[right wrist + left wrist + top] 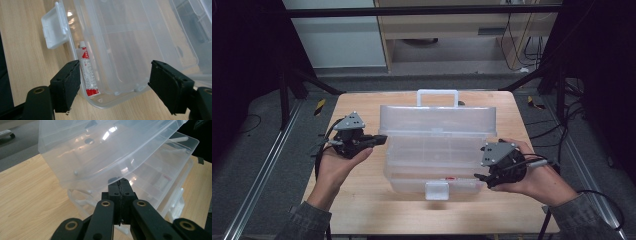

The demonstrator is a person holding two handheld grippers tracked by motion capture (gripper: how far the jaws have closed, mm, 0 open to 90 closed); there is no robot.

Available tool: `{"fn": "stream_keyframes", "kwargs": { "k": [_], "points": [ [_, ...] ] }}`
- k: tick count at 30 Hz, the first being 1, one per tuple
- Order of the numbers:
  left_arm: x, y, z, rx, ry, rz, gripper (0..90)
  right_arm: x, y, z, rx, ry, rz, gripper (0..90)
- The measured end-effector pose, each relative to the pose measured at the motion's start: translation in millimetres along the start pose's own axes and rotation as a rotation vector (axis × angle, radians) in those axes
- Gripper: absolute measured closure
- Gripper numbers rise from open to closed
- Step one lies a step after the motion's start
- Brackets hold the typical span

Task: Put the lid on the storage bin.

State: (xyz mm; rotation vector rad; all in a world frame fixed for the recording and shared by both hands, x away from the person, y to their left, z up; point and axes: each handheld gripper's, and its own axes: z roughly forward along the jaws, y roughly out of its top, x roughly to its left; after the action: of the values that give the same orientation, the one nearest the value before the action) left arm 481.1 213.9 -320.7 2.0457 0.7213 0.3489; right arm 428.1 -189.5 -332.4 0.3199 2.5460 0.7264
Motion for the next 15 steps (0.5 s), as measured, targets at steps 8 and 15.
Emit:
{"fn": "stream_keyframes", "kwargs": {
  "k": [8, 15],
  "points": [
    [-2.9, -7.7, 0.1, 0.001, -0.013, -0.006, 89.8, 2.9, -9.6, -5.6, -0.001, -0.02, 0.027, 22.2],
    [-6.3, -16.3, 2.3, 0.0, -0.02, -0.015, 89.8, 6.3, -22.7, -10.9, 0.008, -0.049, 0.055, 20.3]
  ]
}}
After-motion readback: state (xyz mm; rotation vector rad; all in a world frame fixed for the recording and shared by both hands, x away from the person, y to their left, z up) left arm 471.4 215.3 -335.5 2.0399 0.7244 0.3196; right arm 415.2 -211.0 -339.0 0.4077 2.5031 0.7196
